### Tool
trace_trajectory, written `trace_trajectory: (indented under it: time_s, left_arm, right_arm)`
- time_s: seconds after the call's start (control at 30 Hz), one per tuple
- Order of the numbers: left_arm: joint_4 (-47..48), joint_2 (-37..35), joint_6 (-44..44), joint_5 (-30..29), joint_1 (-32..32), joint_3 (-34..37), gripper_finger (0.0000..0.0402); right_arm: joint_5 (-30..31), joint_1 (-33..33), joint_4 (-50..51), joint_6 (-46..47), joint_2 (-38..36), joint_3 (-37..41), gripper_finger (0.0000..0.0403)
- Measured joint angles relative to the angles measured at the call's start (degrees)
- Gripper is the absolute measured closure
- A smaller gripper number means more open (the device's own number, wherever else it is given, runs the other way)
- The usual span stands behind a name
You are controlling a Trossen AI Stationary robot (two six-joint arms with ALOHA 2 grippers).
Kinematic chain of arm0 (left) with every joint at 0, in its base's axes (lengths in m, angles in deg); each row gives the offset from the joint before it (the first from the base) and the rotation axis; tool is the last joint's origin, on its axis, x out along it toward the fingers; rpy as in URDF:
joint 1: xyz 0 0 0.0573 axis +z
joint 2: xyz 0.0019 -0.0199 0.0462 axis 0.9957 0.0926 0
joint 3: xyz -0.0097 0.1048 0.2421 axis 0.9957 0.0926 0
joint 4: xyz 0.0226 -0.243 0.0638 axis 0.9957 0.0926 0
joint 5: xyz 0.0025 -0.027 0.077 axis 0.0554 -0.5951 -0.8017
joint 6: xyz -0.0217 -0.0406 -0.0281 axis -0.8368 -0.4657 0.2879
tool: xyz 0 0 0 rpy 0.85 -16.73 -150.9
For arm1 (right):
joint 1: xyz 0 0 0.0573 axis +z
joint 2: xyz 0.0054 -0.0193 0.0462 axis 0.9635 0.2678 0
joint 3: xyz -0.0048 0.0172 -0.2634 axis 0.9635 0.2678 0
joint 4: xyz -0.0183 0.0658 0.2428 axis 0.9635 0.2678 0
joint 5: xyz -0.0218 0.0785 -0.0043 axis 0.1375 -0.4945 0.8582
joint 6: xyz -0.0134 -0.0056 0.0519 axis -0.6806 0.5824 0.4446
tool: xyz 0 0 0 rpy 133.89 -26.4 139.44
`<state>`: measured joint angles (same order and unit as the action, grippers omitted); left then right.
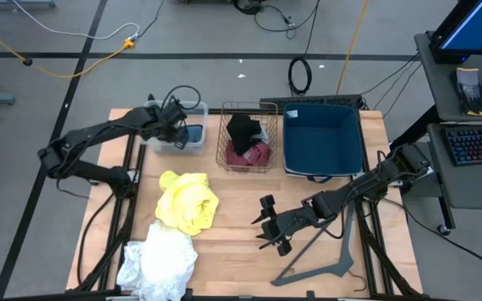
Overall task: Pick & Place Cloths
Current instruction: Put the gray sock into the transparent bin, then put the yellow shirt into the laundry bin
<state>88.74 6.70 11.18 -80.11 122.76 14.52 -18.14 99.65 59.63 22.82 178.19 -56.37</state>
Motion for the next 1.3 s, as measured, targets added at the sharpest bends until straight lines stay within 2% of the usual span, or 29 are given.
trace_trajectory:
  time_s: [0.1, 0.5, 0.6, 0.7, 1.07, 1.2, 1.3]
  left_arm:
    - [0.3, 1.0, 0.0, 2.3, 0.7, -0.1, 0.0388]
    - [0.9, 0.2, 1.4, 2.9, 0.8, -0.1, 0.0381]
    - [0.9, -1.1, 2.6, 4.3, 0.8, -0.1, 0.0368]
    - [0.9, -2.9, 2.8, 4.4, 0.8, -0.1, 0.0331]
    - [0.9, -9.8, 5.0, 4.5, 0.8, 0.0, 0.0144]
    - [0.8, -13.4, 5.5, 6.1, 0.8, -1.2, 0.0104]
    - [0.4, -16.3, 5.4, 10.0, 0.3, -2.5, 0.0090]
  right_arm:
    - [0.0, 0.0, 0.0, 0.0, 0.0, 0.0, 0.0206]
    - [0.0, 0.0, 0.0, 0.0, 0.0, 0.0, 0.0206]
    - [0.0, 0.0, 0.0, 0.0, 0.0, 0.0, 0.0206]
    - [0.0, 0.0, 0.0, 0.0, 0.0, 0.0, 0.0206]
    - [0.0, 0.0, 0.0, 0.0, 0.0, 0.0, 0.0206]
    - [0.0, 0.0, 0.0, 0.0, 0.0, 0.0, 0.0206]
    - [0.0, 0.0, 0.0, 0.0, 0.0, 0.0, 0.0206]
